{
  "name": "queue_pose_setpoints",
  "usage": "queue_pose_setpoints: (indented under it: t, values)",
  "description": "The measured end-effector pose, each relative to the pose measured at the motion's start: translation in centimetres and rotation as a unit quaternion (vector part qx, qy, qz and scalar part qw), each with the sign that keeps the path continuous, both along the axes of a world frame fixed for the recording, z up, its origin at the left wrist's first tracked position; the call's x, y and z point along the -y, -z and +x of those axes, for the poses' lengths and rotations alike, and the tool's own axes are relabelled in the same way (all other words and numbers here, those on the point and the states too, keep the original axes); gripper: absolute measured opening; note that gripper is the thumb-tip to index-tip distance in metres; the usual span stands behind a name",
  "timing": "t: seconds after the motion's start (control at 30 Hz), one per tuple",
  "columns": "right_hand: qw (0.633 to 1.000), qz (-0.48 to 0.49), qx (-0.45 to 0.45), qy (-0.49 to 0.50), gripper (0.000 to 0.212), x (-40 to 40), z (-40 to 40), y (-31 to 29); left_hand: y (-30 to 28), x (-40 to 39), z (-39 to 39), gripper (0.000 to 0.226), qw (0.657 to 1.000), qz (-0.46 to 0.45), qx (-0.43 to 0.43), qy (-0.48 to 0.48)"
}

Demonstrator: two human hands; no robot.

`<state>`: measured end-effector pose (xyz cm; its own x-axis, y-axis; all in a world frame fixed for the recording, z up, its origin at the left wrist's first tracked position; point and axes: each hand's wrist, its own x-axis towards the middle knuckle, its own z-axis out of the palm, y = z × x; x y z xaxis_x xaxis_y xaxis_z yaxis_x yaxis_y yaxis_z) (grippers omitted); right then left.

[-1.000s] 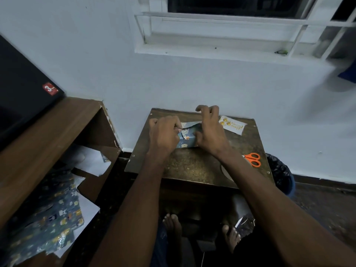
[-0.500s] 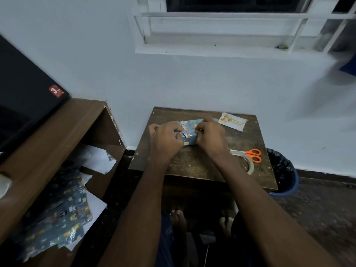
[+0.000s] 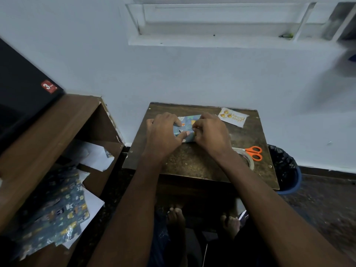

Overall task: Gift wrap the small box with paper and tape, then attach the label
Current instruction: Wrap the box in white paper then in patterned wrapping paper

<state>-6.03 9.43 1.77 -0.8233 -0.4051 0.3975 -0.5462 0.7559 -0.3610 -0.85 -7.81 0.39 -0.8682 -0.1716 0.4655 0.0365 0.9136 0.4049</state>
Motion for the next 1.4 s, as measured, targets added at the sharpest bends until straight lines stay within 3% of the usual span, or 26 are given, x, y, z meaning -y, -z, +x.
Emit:
queue_pose_setpoints:
  t: [0.17, 0.27, 0.37, 0.43, 0.53, 0.8, 1.0, 1.2, 1.4]
  values:
    - [0.997, -0.065, -0.029, 0.013, 0.019, -0.5, 0.0, -0.1, 0.3, 1.0, -1.6, 0.053, 0.998, 0.054, 0.025, 0.023]
    - [0.997, -0.071, -0.027, 0.004, 0.02, -0.6, -0.9, -0.2, 0.1, 1.3, -2.1, 0.059, 0.998, 0.05, -0.024, -0.015]
    - [0.998, -0.062, -0.007, -0.014, 0.016, -0.4, -2.1, -0.1, -0.8, 1.2, -3.0, 0.045, 0.986, 0.047, -0.132, -0.093]
    - [0.998, -0.06, 0.017, -0.025, 0.028, -0.2, -2.7, 0.1, -1.2, 1.6, -3.8, 0.029, 0.982, 0.061, -0.171, -0.051]
    - [0.995, -0.071, 0.064, -0.028, 0.048, 0.0, -3.4, 0.4, -0.8, 1.8, -4.6, 0.014, 0.99, 0.096, -0.088, 0.053]
    - [0.997, -0.036, 0.063, -0.008, 0.031, 0.2, -4.2, 1.2, 0.7, 2.6, -5.0, 0.04, 0.992, 0.099, 0.068, 0.042]
    - [0.995, -0.05, 0.08, -0.024, 0.032, 0.1, -4.1, 1.1, 0.8, 3.1, -4.9, 0.045, 0.984, 0.098, 0.117, 0.095]
    - [0.993, -0.07, 0.094, -0.032, 0.031, -0.2, -4.2, 1.1, 0.5, 3.2, -4.7, 0.084, 0.973, 0.099, 0.139, 0.154]
    - [0.991, -0.081, 0.099, -0.032, 0.028, -0.2, -4.4, 1.3, 1.4, 3.3, -5.2, 0.086, 0.973, 0.073, 0.148, 0.164]
